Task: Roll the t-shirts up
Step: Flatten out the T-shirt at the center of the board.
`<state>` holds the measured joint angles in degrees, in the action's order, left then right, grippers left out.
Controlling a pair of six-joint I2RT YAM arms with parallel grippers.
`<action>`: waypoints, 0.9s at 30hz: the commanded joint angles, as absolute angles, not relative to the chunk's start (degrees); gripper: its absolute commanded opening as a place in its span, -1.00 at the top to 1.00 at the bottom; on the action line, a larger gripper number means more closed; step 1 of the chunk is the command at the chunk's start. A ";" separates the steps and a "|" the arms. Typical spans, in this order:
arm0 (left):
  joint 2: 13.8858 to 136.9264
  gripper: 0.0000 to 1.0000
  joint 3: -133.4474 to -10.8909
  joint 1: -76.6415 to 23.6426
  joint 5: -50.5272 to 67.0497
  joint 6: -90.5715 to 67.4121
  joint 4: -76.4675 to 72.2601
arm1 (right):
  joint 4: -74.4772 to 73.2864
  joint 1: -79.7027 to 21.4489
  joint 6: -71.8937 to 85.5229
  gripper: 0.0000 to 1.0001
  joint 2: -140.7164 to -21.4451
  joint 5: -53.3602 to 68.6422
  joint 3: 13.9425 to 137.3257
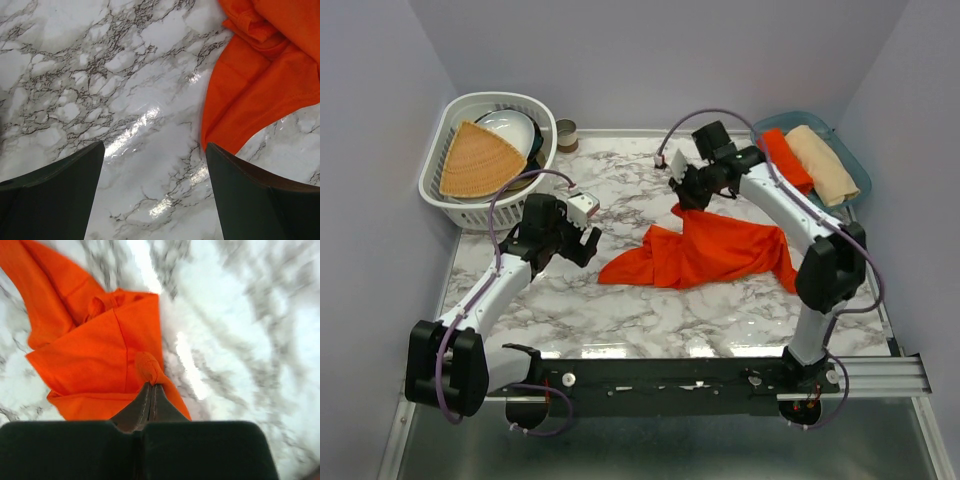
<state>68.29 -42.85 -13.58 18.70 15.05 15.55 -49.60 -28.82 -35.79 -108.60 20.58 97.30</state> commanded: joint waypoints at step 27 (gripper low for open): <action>69.96 -0.86 -50.19 -13.45 16.79 15.82 14.41 | -46.57 -1.43 -1.50 0.99 -68.38 7.74 75.86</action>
<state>70.70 -51.44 -13.56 16.14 15.44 13.85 -37.04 -15.35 -10.94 -70.96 10.98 81.30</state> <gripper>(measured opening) 0.932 0.011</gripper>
